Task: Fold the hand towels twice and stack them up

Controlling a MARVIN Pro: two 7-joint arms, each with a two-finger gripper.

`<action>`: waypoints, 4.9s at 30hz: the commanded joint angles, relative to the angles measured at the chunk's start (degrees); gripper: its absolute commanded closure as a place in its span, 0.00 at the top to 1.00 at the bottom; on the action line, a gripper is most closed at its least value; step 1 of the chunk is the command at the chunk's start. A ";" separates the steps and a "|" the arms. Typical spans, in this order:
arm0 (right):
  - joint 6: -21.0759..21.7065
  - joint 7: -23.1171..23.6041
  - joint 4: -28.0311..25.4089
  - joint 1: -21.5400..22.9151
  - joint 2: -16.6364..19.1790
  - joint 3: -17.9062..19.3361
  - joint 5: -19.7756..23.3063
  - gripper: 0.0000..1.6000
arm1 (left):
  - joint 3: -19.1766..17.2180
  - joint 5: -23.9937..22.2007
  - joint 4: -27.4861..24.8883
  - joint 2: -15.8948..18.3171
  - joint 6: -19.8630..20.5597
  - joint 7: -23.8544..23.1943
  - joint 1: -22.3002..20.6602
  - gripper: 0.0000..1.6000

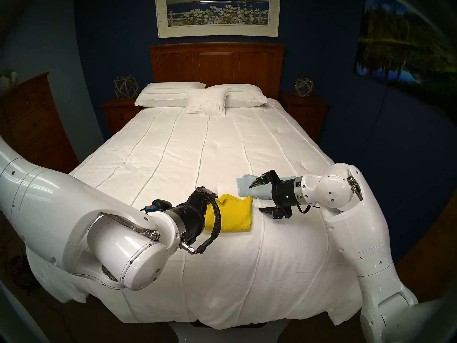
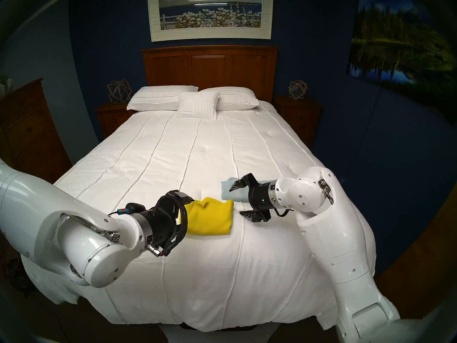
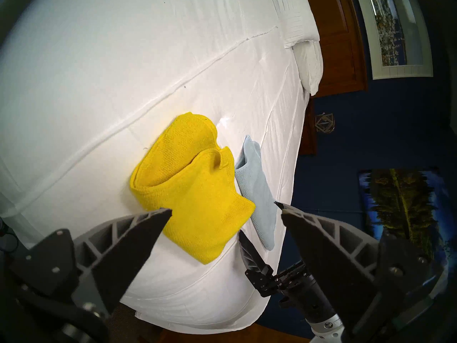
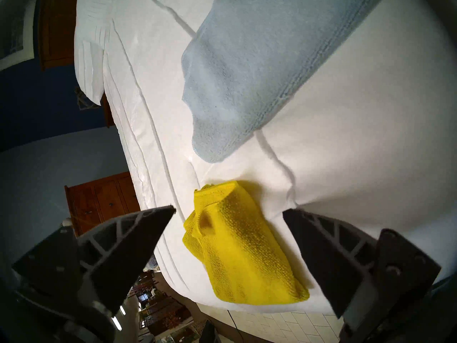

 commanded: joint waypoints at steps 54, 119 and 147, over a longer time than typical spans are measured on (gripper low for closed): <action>-2.17 6.68 16.66 12.69 -7.47 -4.42 -8.60 0.90 | 0.73 1.33 0.01 1.65 0.65 0.21 -0.35 1.00; -7.80 7.76 13.62 6.74 -7.27 1.76 -6.34 0.00 | 0.03 1.77 0.01 1.63 0.80 0.96 -0.12 1.00; -12.16 7.79 9.76 2.24 -5.55 12.03 -2.94 0.00 | -0.90 1.20 0.01 0.84 0.45 1.44 0.13 1.00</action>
